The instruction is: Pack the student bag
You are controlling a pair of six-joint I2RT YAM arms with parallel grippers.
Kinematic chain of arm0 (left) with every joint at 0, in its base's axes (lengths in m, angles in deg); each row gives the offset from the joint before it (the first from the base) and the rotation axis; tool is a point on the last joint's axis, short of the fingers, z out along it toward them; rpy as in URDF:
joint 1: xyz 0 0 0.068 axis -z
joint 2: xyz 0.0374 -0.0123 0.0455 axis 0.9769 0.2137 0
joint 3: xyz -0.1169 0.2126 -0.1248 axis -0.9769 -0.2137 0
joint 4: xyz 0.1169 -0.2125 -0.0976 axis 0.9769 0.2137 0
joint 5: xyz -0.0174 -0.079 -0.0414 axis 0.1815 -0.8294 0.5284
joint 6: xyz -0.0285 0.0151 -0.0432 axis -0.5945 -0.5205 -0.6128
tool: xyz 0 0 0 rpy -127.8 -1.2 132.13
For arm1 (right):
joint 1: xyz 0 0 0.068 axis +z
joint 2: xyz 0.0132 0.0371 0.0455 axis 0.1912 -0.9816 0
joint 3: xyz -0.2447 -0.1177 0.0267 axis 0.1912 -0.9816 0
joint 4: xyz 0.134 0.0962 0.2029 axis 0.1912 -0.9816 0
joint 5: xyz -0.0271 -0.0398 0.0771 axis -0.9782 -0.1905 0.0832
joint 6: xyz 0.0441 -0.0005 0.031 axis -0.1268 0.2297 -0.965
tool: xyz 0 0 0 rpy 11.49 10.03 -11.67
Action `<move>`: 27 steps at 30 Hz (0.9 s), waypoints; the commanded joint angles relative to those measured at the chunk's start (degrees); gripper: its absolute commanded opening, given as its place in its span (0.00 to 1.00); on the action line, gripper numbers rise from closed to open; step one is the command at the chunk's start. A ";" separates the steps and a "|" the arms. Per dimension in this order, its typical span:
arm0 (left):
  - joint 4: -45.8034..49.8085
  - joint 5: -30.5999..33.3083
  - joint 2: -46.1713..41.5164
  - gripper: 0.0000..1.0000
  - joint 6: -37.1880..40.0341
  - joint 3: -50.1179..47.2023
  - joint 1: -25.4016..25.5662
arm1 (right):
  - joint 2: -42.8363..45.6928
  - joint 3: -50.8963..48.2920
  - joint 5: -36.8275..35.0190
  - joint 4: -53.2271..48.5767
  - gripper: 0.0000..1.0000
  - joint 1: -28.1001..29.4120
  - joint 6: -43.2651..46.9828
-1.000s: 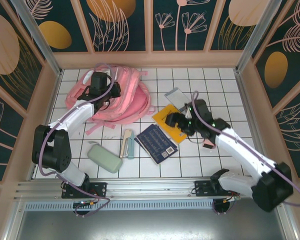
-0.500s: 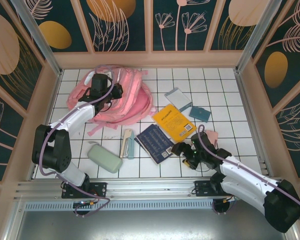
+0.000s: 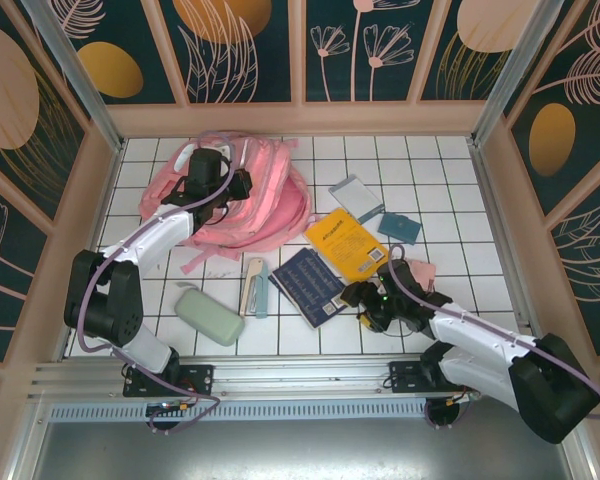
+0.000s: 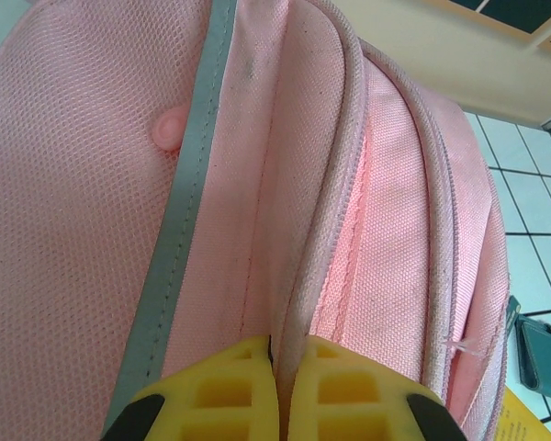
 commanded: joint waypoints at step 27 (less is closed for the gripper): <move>-4.18 -2.76 -2.23 0.00 1.58 0.97 0.81 | 15.19 -9.33 -0.67 8.22 0.61 -2.51 3.87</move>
